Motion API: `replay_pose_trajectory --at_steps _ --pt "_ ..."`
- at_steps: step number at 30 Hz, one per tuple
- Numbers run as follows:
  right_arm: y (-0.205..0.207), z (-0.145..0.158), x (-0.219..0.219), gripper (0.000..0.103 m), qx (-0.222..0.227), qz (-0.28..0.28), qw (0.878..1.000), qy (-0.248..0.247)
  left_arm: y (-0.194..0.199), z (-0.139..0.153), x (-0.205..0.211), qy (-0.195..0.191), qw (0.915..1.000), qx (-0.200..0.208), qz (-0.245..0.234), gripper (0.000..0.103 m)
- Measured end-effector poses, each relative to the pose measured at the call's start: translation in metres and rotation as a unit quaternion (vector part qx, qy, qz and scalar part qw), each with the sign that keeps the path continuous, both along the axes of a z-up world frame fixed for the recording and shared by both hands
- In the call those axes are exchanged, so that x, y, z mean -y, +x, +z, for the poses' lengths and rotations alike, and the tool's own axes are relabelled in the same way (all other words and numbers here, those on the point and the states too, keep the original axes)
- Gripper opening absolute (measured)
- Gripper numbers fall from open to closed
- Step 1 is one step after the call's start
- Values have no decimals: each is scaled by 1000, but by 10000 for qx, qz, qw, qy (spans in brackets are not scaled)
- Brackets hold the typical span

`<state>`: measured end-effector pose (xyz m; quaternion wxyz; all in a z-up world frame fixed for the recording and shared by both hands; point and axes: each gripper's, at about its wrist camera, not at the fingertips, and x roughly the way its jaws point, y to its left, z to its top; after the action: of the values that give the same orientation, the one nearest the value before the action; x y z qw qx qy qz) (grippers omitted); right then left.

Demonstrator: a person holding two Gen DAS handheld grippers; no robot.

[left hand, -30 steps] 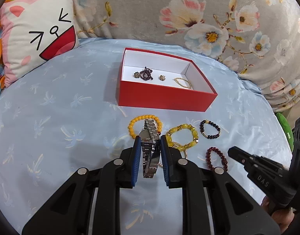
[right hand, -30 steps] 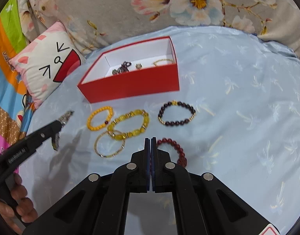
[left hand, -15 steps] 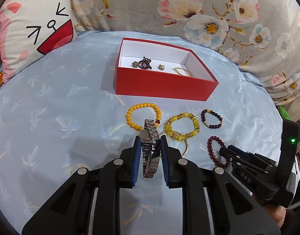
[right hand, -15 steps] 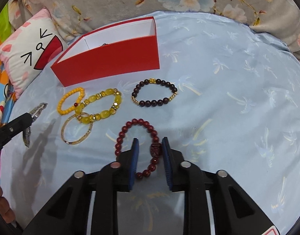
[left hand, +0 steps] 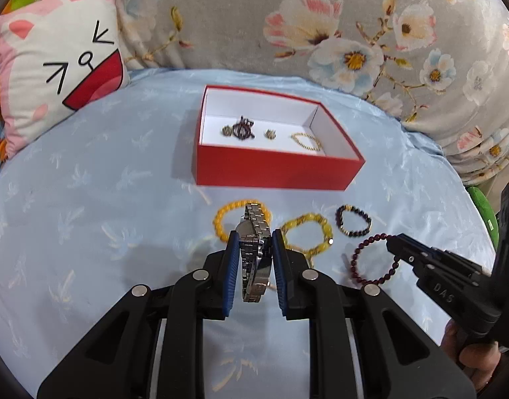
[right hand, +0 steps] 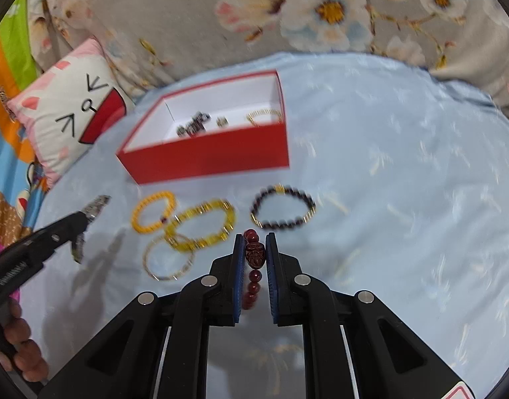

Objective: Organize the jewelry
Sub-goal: 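Carry the watch and red bracelet into the red box and open both tools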

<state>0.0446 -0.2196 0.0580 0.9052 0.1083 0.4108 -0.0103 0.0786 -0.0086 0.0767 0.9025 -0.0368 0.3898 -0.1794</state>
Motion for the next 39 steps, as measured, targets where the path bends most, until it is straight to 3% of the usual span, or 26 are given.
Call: replay_pose_trajectory --at_steps 8,14,25,39 --pt "38 62 -2 12 652 202 9976 83 35 36 11 77 9991 408 -72 19" --pt "81 86 -4 12 914 259 9955 -10 79 50 28 251 9975 659 -77 19" --pt "157 59 -4 12 631 215 9978 -26 147 28 62 585 9969 533 -17 19" --pt "194 9 1 12 151 134 9997 -135 187 -13 72 1016 9943 286 171 20"
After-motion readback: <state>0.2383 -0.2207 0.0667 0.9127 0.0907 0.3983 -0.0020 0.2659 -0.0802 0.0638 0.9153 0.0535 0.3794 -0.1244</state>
